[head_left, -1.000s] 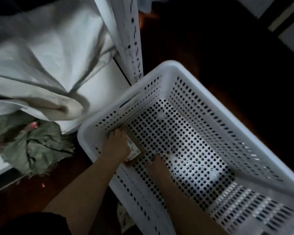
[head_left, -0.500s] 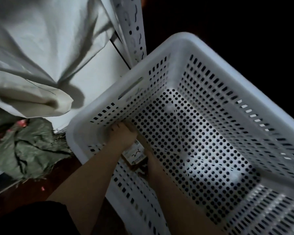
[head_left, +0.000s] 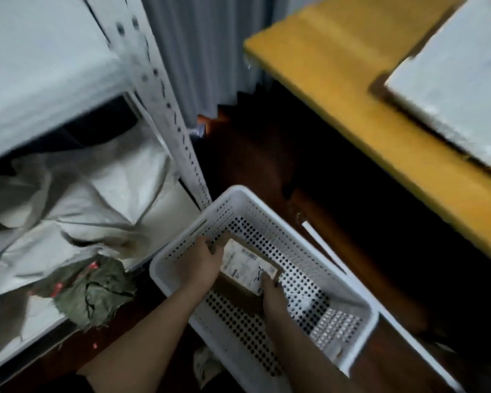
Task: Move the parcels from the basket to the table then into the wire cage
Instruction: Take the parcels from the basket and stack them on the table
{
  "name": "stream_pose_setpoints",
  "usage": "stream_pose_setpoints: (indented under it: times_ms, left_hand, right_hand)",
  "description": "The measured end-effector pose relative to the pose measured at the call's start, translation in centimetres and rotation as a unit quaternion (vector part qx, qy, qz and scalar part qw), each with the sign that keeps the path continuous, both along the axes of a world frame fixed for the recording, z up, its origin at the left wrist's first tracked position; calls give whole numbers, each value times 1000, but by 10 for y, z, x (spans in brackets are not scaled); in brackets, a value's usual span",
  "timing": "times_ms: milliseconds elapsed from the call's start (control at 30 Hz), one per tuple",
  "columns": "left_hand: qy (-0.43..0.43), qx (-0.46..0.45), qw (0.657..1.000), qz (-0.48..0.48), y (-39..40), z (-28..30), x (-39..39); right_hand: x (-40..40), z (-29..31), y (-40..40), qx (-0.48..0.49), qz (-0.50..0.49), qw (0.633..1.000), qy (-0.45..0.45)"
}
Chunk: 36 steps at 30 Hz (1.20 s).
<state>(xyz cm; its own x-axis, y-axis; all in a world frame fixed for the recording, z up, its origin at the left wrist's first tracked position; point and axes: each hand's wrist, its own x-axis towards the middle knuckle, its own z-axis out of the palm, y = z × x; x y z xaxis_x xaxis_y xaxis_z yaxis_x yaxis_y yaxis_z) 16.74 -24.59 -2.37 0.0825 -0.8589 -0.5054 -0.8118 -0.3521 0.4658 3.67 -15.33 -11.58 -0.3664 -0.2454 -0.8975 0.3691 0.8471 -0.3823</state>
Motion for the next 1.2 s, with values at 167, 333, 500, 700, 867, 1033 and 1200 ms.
stream_pose_setpoints:
  times_ms: [167,333,500,700,867,1033,1200]
  left_hand:
    - [106,-86,990,-25,18,142,-27]
    - [227,-174,957,-41,31,245,-55]
    - [327,-203,922,-49,32,327,-109]
    - [400,-188,896,-43,38,408,-197]
    - [389,-180,897,-103,50,445,-281]
    - [440,-127,884,-99,63,458,-347]
    - [488,-92,863,-85,82,473,-380]
  right_hand:
    - [-33,184,9,-102,-21,995,1]
    - [-71,308,9,-212,-49,976,-11]
    - [-109,392,9,-275,-77,954,91]
    - [-190,468,33,-361,-129,908,166]
    - [-255,501,72,-431,-185,874,126]
    - [-310,525,107,-460,-179,861,122]
    - [-341,550,139,-464,-159,844,215]
